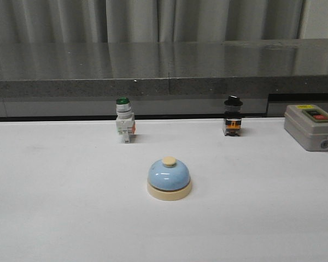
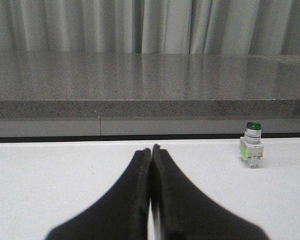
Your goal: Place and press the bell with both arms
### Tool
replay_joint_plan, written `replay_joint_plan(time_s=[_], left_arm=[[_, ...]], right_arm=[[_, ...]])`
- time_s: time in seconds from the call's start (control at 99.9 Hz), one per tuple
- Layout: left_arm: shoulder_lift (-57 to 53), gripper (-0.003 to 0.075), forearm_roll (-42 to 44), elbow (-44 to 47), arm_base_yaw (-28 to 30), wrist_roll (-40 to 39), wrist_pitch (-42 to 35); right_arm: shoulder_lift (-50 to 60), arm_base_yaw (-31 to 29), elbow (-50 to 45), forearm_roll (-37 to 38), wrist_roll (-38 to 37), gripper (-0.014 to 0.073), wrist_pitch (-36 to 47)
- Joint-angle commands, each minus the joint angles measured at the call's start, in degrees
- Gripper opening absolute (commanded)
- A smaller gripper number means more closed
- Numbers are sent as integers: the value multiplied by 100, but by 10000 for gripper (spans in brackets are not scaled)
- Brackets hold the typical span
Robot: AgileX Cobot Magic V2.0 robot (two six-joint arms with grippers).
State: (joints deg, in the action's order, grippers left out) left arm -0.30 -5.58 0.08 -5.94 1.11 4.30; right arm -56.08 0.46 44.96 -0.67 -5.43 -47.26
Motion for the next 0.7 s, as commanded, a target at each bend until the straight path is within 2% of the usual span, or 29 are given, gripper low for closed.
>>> replay_joint_plan(time_s=[0.0, 0.43, 0.69], left_arm=[[-201, -19, 0, 123, 3, -21, -499], [-201, -19, 0, 123, 3, -21, -499], [-201, -19, 0, 123, 3, -21, -499]], right_arm=[[548, -36, -81, -25, 13, -68, 420], [3035, -36, -1043, -2, 13, -68, 1204], [4389, -36, -1412, 143, 18, -68, 1260]])
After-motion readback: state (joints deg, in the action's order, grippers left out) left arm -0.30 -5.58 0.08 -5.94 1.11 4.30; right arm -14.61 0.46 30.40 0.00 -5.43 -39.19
